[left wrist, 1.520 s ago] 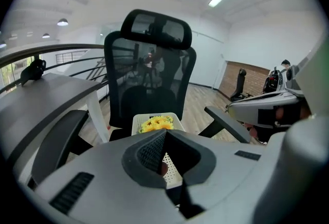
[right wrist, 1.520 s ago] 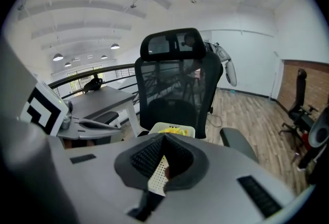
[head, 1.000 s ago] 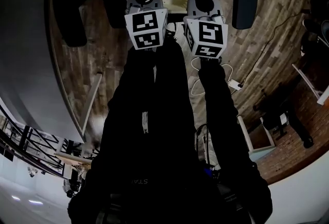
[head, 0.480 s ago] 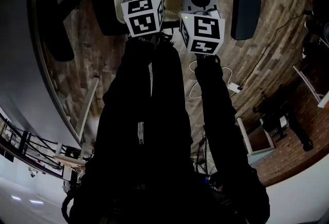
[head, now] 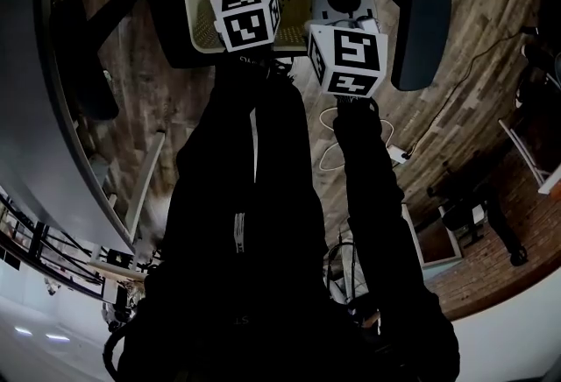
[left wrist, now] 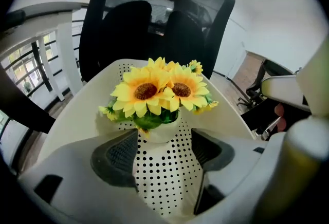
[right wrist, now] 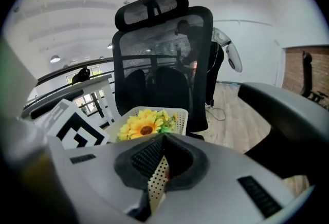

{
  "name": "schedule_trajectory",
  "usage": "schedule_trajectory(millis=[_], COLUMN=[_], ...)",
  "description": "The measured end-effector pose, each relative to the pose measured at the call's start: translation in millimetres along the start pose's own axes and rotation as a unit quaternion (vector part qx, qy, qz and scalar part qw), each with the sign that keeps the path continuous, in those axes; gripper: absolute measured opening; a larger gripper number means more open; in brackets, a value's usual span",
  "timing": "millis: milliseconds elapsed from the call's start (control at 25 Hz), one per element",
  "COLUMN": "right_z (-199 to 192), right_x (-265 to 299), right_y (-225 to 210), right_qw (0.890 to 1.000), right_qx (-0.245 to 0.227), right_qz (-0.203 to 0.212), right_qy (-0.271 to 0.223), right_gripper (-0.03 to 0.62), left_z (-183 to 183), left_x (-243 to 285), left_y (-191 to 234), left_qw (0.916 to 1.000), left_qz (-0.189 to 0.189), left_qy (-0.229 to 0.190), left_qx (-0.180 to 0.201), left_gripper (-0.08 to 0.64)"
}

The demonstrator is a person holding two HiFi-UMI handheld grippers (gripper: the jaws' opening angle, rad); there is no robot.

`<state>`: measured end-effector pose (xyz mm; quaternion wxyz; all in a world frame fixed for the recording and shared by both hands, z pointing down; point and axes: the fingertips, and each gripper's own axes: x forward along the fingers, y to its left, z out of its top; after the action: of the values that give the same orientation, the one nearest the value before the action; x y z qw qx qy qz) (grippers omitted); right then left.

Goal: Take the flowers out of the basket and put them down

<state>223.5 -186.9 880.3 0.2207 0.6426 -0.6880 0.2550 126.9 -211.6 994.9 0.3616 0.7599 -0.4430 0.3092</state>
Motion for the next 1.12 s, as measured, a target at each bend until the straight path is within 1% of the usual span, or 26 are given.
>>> schedule_trajectory(millis=[40, 80, 280, 400, 520, 640, 720, 880, 1000, 1080, 1120], right_z=[-1, -1, -5, -4, -4, -6, -6, -5, -5, -5, -5], right_x=[2, 5, 13, 16, 23, 29, 33, 37, 39, 40, 41], right_y=[-2, -4, -10, -10, -9, -9, -8, -9, -15, -19, -20], right_qw=[1.000, 1.000, 1.000, 1.000, 1.000, 1.000, 1.000, 1.000, 1.000, 1.000, 1.000], right_qx=[0.000, 0.000, -0.002, -0.001, 0.003, 0.003, 0.001, 0.001, 0.004, 0.005, 0.006], right_qz=[0.001, 0.001, 0.005, 0.006, 0.009, 0.016, 0.019, 0.024, 0.024, 0.024, 0.023], right_qy=[0.001, 0.002, 0.003, 0.003, 0.004, 0.005, 0.005, -0.001, -0.005, -0.009, -0.011], right_gripper=[0.012, 0.012, 0.012, 0.012, 0.012, 0.012, 0.012, 0.012, 0.012, 0.012, 0.012], left_z=[-2, -4, -6, -1, 3, 8, 12, 14, 24, 33, 36], left_x=[6, 12, 31, 37, 51, 68, 77, 88, 95, 99, 101], left_y=[1, 3, 10, 13, 15, 14, 13, 19, 21, 18, 17], left_qw=[1.0000, 1.0000, 0.9998, 0.9996, 0.9994, 0.9986, 0.9977, 0.9966, 0.9929, 0.9893, 0.9885], left_qz=[0.002, 0.004, 0.017, 0.023, 0.025, 0.021, 0.023, 0.035, 0.043, 0.042, 0.040], left_qy=[0.004, 0.005, 0.001, -0.013, -0.026, -0.048, -0.063, -0.070, -0.103, -0.129, -0.134], left_qx=[-0.002, -0.005, -0.012, -0.008, -0.002, 0.002, 0.012, 0.023, 0.041, 0.053, 0.057], left_gripper=[0.329, 0.344, 0.391, 0.420, 0.496, 0.532, 0.548, 0.555, 0.555, 0.555, 0.555])
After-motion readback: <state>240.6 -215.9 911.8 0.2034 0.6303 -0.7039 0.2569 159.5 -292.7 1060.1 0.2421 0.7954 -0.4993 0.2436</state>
